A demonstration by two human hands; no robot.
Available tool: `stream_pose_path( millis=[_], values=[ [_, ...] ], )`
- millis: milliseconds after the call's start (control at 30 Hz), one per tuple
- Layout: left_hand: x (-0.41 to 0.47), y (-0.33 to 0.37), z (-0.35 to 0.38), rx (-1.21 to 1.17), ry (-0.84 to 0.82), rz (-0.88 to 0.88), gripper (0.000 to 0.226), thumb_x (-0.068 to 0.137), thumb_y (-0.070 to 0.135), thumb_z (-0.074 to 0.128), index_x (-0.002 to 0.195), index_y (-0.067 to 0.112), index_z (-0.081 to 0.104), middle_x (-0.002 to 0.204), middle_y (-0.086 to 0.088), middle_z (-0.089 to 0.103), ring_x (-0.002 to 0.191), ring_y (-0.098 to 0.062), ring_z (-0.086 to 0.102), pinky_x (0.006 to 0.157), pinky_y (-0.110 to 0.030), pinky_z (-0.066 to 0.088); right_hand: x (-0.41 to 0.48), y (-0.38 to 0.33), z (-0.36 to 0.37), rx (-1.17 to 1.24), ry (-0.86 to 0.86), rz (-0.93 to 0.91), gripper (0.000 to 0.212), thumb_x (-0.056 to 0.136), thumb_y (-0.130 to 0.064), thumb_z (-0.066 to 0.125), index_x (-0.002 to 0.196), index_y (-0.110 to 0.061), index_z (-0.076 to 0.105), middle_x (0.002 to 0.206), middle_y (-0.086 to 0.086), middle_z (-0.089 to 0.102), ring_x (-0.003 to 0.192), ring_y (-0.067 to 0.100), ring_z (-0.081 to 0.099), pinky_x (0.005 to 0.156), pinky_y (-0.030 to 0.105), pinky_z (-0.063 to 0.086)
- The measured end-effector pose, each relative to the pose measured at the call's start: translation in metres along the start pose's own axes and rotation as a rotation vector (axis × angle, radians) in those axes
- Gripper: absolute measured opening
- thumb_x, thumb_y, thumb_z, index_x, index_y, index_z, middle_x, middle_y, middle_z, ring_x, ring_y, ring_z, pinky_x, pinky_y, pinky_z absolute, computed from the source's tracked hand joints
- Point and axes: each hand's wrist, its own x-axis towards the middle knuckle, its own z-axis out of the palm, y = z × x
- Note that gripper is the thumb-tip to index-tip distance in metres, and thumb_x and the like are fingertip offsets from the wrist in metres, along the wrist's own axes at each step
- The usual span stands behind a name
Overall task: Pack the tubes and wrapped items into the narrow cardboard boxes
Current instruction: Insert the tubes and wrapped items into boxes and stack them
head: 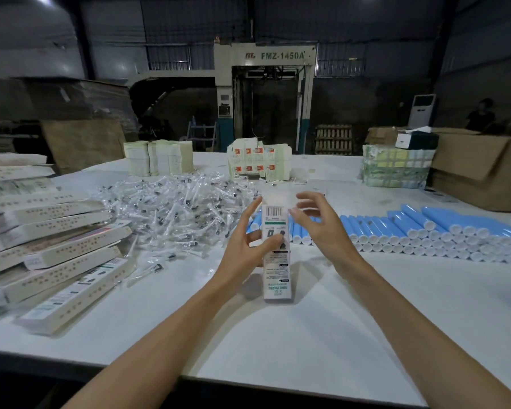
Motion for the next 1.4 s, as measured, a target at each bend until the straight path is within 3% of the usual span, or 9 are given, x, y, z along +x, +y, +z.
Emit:
stream_pose_path(
  millis=[167,267,467,667,867,1067,1167,1267,1400],
  values=[
    [-0.002,0.000,0.003,0.009,-0.095,-0.005,0.080,0.099,0.024,0.080,0.154,0.064,0.038,0.132,0.020,0.072,0.119,-0.016,0.073,0.074,-0.040,0.067,-0.011,0.013,0.000,0.105,-0.172,-0.043,0.036,0.100,-0.019,0.071,0.133,-0.029,0.063,0.115,-0.001,0.075,0.105,0.021,0.072,0.092,0.033,0.059],
    [0.001,-0.004,0.002,0.002,-0.144,-0.031,0.069,0.099,0.026,0.080,0.150,0.057,0.046,0.126,0.000,0.078,0.108,-0.033,0.078,0.079,-0.053,0.068,-0.012,0.017,0.000,0.172,-0.174,-0.031,0.027,0.100,-0.014,0.070,0.125,-0.023,0.066,0.112,0.000,0.076,0.107,0.027,0.071,0.095,0.037,0.058],
    [0.003,-0.012,0.000,-0.003,-0.179,-0.120,0.057,0.083,0.034,0.088,0.132,0.047,0.061,0.109,-0.015,0.082,0.097,-0.034,0.081,0.072,-0.043,0.065,-0.015,0.025,-0.010,0.202,-0.280,0.030,0.018,0.102,-0.019,0.068,0.118,-0.012,0.068,0.110,0.014,0.075,0.096,0.022,0.071,0.086,0.029,0.057],
    [0.004,-0.020,0.004,-0.009,-0.247,-0.163,0.063,0.082,0.036,0.089,0.138,0.045,0.061,0.110,-0.018,0.081,0.097,-0.035,0.080,0.073,-0.042,0.063,-0.010,0.028,-0.012,0.342,-0.050,0.199,0.018,0.106,-0.023,0.060,0.122,-0.014,0.057,0.093,0.017,0.077,0.079,0.029,0.072,0.067,0.033,0.057],
    [0.003,-0.019,0.001,0.009,-0.289,-0.170,0.066,0.088,0.035,0.087,0.144,0.049,0.053,0.114,-0.015,0.081,0.099,-0.035,0.080,0.075,-0.043,0.064,-0.010,0.030,-0.015,0.092,-0.101,0.035,0.016,0.106,-0.008,0.056,0.115,-0.017,0.066,0.080,0.008,0.078,0.064,0.020,0.068,0.060,0.032,0.056],
    [0.000,-0.018,0.003,-0.019,-0.281,-0.154,0.075,0.090,0.029,0.087,0.144,0.049,0.038,0.113,-0.015,0.081,0.098,-0.032,0.080,0.068,-0.041,0.064,-0.012,0.028,-0.015,0.045,-0.132,-0.038,0.015,0.107,-0.005,0.054,0.104,-0.013,0.067,0.093,0.006,0.080,0.083,0.024,0.078,0.072,0.031,0.062],
    [0.000,-0.017,0.002,-0.026,-0.283,-0.161,0.073,0.090,0.027,0.086,0.142,0.050,0.040,0.113,-0.016,0.080,0.097,-0.031,0.080,0.068,-0.041,0.064,-0.011,0.025,-0.016,0.222,-0.154,0.046,0.018,0.108,-0.014,0.053,0.106,-0.005,0.069,0.105,0.011,0.079,0.100,0.030,0.076,0.086,0.038,0.063],
    [-0.001,-0.014,0.004,-0.016,-0.297,-0.156,0.074,0.091,0.029,0.086,0.143,0.051,0.039,0.114,-0.015,0.081,0.097,-0.034,0.080,0.069,-0.040,0.064,-0.011,0.017,-0.015,0.388,-0.087,0.161,0.030,0.107,-0.030,0.059,0.104,-0.003,0.073,0.104,0.015,0.079,0.098,0.032,0.077,0.079,0.032,0.062],
    [-0.001,-0.010,0.004,-0.001,-0.316,-0.137,0.081,0.092,0.028,0.086,0.149,0.052,0.034,0.114,-0.017,0.081,0.101,-0.039,0.079,0.074,-0.043,0.064,-0.009,0.018,-0.014,0.463,-0.065,0.269,0.012,0.098,-0.022,0.072,0.093,-0.012,0.076,0.096,0.017,0.079,0.091,0.030,0.077,0.072,0.027,0.060]
  ],
)
